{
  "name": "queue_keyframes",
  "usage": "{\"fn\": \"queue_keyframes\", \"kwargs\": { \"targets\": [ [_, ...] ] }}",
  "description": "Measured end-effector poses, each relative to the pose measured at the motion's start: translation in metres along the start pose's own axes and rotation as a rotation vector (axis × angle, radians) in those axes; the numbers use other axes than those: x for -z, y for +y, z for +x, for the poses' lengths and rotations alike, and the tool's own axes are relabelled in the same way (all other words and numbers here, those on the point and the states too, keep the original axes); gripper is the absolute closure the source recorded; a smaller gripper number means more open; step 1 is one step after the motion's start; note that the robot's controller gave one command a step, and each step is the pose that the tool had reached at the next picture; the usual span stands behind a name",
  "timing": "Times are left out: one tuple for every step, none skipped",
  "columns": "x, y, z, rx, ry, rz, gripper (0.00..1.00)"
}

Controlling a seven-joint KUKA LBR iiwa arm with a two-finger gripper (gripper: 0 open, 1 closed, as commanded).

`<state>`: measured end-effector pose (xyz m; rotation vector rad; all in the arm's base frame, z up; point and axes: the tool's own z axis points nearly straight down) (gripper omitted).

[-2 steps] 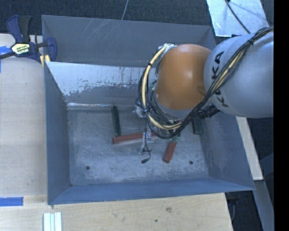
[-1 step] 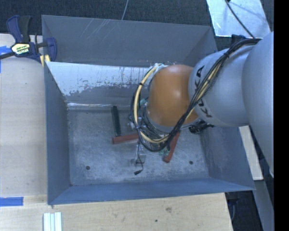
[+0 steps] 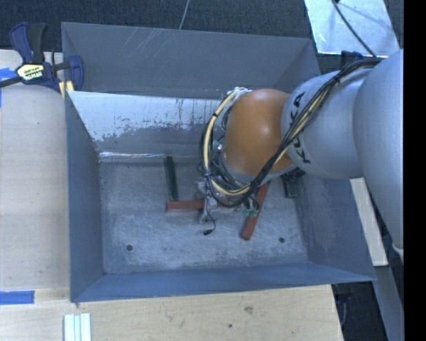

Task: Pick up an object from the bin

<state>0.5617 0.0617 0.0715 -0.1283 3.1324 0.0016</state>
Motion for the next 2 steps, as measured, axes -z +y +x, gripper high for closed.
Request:
{"fn": "queue_keyframes", "kwargs": {
  "targets": [
    [0.0, 0.0, 0.0, 0.0, 0.0, 0.0, 1.0],
    [0.142, 0.034, -0.045, 0.037, 0.004, 0.001, 1.0]
  ]
}}
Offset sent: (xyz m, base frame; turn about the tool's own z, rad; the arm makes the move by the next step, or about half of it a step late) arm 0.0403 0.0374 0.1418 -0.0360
